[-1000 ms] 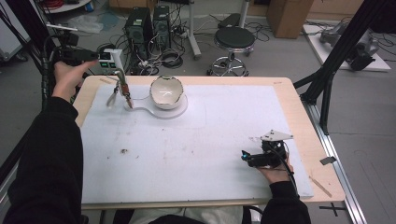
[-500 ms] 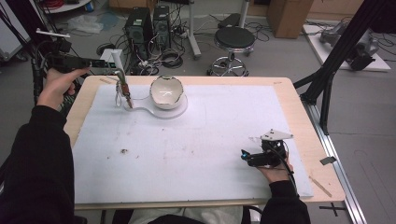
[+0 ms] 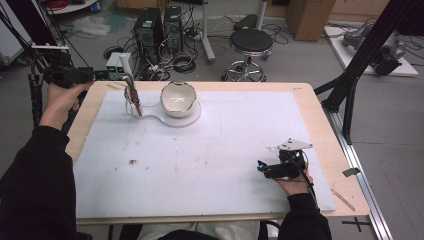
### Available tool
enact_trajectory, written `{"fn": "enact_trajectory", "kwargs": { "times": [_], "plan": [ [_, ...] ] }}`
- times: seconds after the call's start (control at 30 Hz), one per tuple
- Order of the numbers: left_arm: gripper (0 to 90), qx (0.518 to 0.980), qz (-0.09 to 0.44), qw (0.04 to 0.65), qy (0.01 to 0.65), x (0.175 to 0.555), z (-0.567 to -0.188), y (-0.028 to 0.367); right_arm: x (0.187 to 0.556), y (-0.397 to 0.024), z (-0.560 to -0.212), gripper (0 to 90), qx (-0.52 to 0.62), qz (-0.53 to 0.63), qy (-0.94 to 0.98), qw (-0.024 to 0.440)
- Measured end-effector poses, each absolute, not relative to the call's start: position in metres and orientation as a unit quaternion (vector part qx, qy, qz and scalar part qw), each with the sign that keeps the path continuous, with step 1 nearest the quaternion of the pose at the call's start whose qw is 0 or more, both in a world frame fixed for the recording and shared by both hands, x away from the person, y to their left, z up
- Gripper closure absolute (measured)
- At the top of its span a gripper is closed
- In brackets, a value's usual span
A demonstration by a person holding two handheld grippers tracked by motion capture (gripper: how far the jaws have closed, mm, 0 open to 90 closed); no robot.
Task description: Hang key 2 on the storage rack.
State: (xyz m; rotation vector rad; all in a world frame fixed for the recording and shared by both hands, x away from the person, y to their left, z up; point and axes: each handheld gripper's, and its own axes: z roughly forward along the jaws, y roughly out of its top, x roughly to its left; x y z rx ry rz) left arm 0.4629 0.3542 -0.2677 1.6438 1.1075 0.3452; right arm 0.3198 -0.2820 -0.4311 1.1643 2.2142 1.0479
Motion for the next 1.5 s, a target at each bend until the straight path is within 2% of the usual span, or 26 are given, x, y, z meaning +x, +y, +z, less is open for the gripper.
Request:
{"fn": "enact_trajectory", "kwargs": {
  "times": [0.8, 1.27, 1.5],
  "plan": [
    [5.6, 0.722, 0.168, 0.52, 0.424, 0.431, -0.29, 0.323, 0.319, -0.28, -0.428, 0.6, 0.415, 0.38, 0.798, 0.218],
    [5.6, 0.723, 0.156, 0.529, 0.417, 0.414, -0.317, 0.312, 0.318, -0.28, -0.428, 0.6, 0.416, 0.379, 0.797, 0.219],
    [5.6, 0.744, 0.166, 0.513, 0.395, 0.397, -0.331, 0.301, 0.318, -0.28, -0.428, 0.6, 0.416, 0.379, 0.797, 0.219]
  ]
}}
